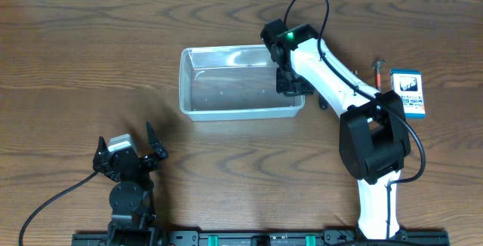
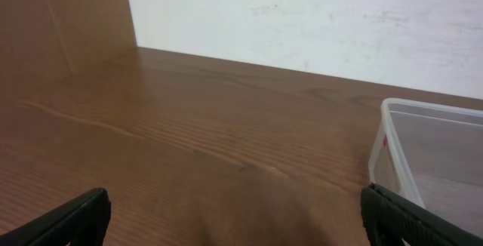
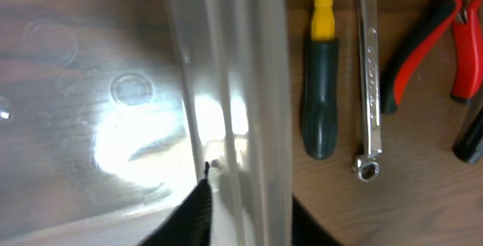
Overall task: Pack container
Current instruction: 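Release the container and move the right gripper to the blue box, then grasp the blue-and-white screwdriver box with the right gripper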
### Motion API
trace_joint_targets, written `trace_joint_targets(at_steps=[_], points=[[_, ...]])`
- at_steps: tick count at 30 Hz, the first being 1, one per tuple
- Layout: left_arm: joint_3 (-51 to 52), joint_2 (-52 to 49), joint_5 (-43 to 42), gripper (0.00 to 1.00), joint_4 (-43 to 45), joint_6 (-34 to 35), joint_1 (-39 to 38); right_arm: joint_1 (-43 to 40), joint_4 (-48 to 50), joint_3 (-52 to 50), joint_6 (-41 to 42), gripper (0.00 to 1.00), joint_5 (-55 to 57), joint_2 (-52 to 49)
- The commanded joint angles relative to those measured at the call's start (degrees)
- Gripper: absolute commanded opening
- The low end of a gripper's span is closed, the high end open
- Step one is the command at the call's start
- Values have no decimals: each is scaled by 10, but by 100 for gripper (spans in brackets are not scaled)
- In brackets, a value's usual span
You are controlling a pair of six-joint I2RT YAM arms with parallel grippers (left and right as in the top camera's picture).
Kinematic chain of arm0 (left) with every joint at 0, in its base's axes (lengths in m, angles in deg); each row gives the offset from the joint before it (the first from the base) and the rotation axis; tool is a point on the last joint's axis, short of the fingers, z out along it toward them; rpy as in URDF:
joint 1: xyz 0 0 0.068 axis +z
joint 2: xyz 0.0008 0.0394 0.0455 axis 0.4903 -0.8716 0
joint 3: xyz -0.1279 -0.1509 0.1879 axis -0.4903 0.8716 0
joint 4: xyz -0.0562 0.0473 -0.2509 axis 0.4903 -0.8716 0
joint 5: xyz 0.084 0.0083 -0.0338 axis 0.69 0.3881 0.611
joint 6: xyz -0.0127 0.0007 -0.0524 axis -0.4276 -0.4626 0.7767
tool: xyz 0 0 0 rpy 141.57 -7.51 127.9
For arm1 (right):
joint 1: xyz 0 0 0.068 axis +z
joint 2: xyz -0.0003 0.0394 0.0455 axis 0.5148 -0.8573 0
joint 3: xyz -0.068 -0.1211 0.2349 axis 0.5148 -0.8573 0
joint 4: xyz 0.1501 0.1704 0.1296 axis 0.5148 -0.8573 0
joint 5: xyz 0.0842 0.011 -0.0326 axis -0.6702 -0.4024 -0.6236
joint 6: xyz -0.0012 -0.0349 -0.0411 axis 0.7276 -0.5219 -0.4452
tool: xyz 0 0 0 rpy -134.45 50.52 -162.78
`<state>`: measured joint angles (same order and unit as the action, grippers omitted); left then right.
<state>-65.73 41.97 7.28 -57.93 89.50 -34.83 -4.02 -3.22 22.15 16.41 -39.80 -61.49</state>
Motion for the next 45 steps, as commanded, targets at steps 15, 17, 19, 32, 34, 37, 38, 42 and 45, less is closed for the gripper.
trace_joint_targets(at_steps=[15,17,19,32,34,37,38,42,45], points=[[13,2,11,98,-17,-1,-2,-13,133,-1,-110,68,-16,125],[13,2,11,98,-17,-1,-2,-31,150,-1,-145,69,-13,172],[13,2,11,98,-17,-1,-2,-53,153,-1,-172,70,-4,205],[13,2,11,98,-17,-1,-2,-346,121,-7,-323,92,-120,199],[13,2,11,98,-17,-1,-2,-384,125,-7,-332,92,-132,176],[13,2,11,98,-17,-1,-2,-428,131,-7,-332,92,-142,142],[13,2,11,98,-17,-1,-2,-440,132,-7,-333,92,-151,129],[13,2,11,98,-17,-1,-2,-457,124,-7,-358,95,-159,80],[13,2,11,98,-17,-1,-2,-457,122,-7,-358,99,-149,48]])
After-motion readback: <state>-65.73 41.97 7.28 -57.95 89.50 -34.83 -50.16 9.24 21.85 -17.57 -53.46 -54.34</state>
